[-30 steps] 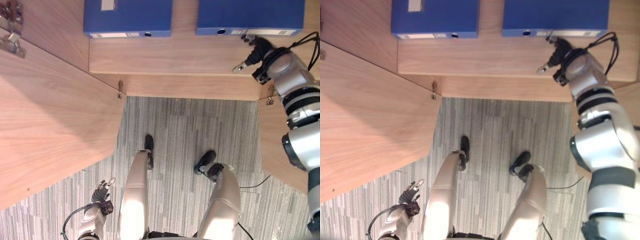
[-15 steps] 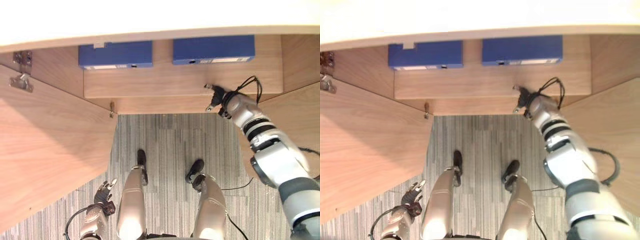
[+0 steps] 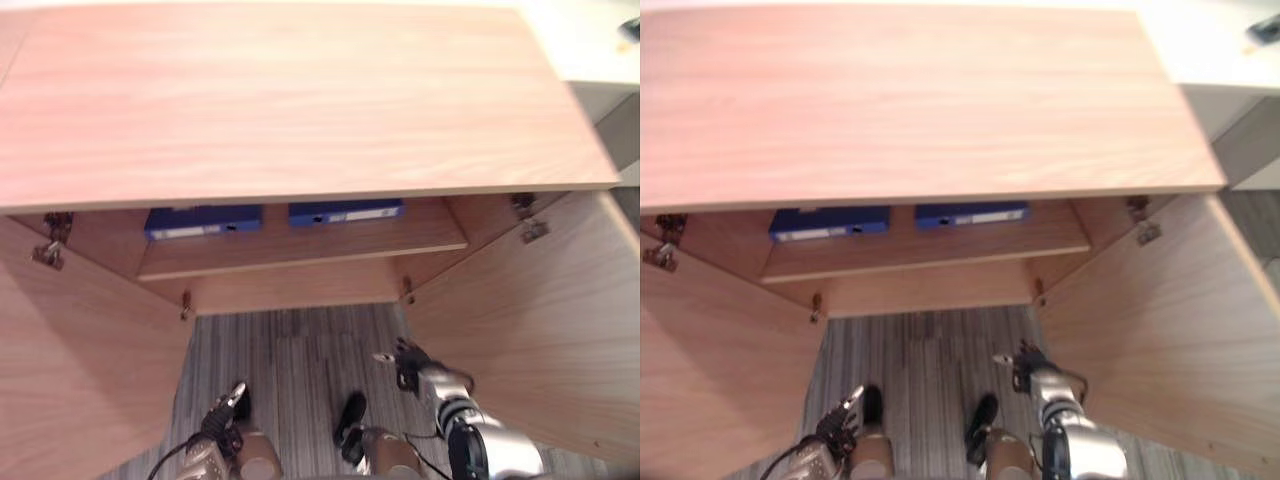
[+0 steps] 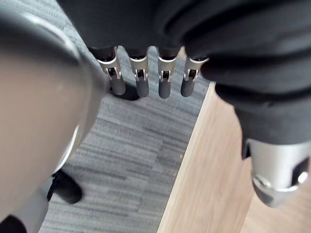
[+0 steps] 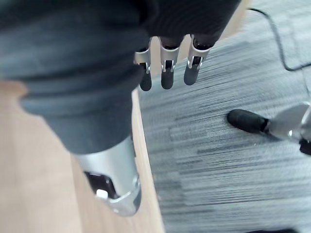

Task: Walk over to the cabinet, pick up the folder, carry it to the office cabinet, place the folder inside the office cabinet, then close the office cabinet door

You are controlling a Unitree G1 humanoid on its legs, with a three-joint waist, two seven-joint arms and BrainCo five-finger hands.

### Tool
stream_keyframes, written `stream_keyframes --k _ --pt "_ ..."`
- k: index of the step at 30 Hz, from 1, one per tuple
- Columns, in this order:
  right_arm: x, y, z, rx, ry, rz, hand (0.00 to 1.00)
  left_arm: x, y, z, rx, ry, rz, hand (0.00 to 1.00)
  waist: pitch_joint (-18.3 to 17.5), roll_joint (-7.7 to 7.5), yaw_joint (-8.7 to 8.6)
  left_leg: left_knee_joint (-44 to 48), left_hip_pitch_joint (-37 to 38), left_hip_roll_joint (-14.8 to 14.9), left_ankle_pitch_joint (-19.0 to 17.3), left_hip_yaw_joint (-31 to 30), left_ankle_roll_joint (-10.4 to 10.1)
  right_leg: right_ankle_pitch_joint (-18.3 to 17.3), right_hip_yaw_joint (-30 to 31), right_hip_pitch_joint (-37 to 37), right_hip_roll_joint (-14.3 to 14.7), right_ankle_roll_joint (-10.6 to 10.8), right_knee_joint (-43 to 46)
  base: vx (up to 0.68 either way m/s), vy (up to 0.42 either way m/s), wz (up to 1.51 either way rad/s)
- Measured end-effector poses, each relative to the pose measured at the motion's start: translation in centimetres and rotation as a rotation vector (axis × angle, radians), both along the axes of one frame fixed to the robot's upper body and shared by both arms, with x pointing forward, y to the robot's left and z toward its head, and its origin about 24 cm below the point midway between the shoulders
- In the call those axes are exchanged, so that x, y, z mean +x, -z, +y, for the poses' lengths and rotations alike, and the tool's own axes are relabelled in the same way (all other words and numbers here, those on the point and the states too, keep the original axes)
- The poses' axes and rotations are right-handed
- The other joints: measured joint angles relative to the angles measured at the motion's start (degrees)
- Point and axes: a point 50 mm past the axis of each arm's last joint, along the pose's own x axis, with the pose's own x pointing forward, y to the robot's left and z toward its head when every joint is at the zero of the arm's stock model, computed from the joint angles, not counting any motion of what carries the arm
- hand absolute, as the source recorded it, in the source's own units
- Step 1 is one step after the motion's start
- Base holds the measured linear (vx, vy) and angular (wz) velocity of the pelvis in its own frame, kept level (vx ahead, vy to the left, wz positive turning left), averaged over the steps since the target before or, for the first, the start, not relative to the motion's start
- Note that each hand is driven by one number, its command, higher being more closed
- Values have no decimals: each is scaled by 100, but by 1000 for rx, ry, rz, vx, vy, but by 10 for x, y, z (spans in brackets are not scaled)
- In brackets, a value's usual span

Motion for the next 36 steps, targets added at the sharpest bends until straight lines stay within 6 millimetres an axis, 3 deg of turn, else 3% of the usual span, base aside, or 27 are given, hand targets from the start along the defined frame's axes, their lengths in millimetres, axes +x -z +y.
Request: stream_keyframes --k 1,4,6,12,16,20,22,24,26,27,29,32,36 --pt "-27 13 -5 51 134 52 0 -5 3 -5 -30 11 11 0 -155 1 -23 -105 203 -13 -5 107 -5 48 87 146 29 13 -140 37 25 -25" --pt "-80 34 -1 125 330 178 0 -16 7 -9 -53 21 35 0 -394 22 -133 -207 621 -60 -122 389 -58 129 389 351 55 66 -329 -3 61 -48" --pt "-99 39 1 148 409 217 0 -18 8 -13 -60 28 43 0 -508 42 -166 -188 717 -144 -238 501 -58 239 588 379 37 102 -451 -61 75 -50" --pt "-111 41 -5 146 503 211 0 -21 11 -20 -5 99 85 0 -585 134 -259 -137 1088 -555 -486 483 94 458 866 675 -245 198 -702 -53 106 -18" --pt "-109 39 -9 124 482 190 0 -24 11 -21 47 146 97 0 -601 187 -263 148 1101 -922 -726 487 358 596 1185 642 -565 353 -605 24 165 -32" --pt "-105 37 -9 99 453 164 0 -29 12 -19 76 154 101 0 -493 103 -226 235 1564 -1242 -1005 828 565 580 1551 555 -873 366 -235 10 146 -59" --pt "-103 35 -11 104 479 149 0 -30 12 -19 79 156 99 0 -472 130 -228 287 1599 -1279 -1071 1030 639 471 1209 445 -1017 226 -44 -68 89 -51" --pt "-102 33 -17 98 538 115 0 -32 12 -20 78 149 103 0 -423 156 -256 323 1646 -1330 -1108 1275 701 258 -249 475 -1586 -76 352 -54 86 -54" --pt "-104 33 -20 101 566 103 0 -41 14 -15 84 132 126 0 -390 155 -225 314 1786 -1269 -1134 1581 665 316 -1029 571 -1800 -187 509 17 20 -77" --pt "-107 33 -21 102 586 109 0 -41 13 -12 90 128 126 0 -368 93 -219 340 1830 -1253 -1166 1644 612 438 -1266 575 -1825 -297 544 17 -38 -62" --pt "-112 34 -26 103 637 112 0 -41 14 -13 91 138 129 0 -353 73 -212 333 1922 -1181 -1175 1769 551 538 -1411 552 -1774 -222 554 29 -60 -46" --pt "-120 34 -36 79 659 137 0 -41 14 -14 93 164 132 0 -338 109 -267 321 1926 -1010 -1206 1763 474 519 -1389 517 -1473 -143 339 27 -82 -30" --pt "-118 35 -35 91 667 147 0 -40 13 -10 104 135 134 0 -328 114 -243 348 2021 -768 -1223 1780 373 699 -1178 584 -970 -153 -120 21 -87 -45"
